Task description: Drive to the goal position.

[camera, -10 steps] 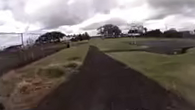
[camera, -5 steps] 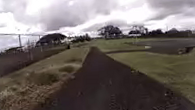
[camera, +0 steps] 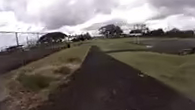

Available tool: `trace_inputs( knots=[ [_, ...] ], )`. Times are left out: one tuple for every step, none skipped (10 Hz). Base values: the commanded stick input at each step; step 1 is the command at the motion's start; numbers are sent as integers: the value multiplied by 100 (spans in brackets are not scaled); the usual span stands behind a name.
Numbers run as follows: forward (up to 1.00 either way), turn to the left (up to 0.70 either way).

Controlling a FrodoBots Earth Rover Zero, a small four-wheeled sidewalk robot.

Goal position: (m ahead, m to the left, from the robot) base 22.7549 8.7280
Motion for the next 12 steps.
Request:
trace_inputs(
  knots=[
    [89,0],
    [100,0],
    [100,0],
    [100,0],
    [100,0],
    [100,0],
    [100,0],
    [100,0],
    [100,0],
    [100,0],
    [100,0],
    [100,0]
  ],
)
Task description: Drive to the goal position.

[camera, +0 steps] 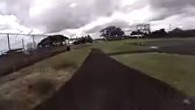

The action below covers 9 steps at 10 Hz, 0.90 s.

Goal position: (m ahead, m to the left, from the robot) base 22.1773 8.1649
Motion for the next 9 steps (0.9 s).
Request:
trace_inputs(
  knots=[
    [100,0],
    [100,0],
    [100,0],
    [100,0],
    [100,0],
    [100,0],
    [100,0],
    [100,0],
    [100,0]
  ],
)
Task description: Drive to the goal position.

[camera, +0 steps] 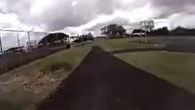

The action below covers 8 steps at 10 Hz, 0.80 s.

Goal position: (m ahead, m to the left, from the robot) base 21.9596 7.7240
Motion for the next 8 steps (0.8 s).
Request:
trace_inputs(
  knots=[
    [100,0],
    [100,0],
    [100,0],
    [100,0],
    [100,0],
    [100,0],
    [100,0],
    [100,0]
  ],
)
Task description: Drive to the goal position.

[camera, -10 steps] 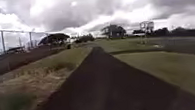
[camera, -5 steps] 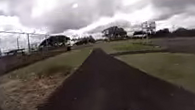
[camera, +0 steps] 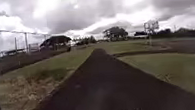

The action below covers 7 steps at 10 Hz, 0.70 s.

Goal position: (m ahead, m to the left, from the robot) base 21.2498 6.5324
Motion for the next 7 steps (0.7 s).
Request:
trace_inputs(
  knots=[
    [100,0],
    [100,0],
    [100,0],
    [100,0],
    [100,0],
    [100,0],
    [100,0]
  ],
)
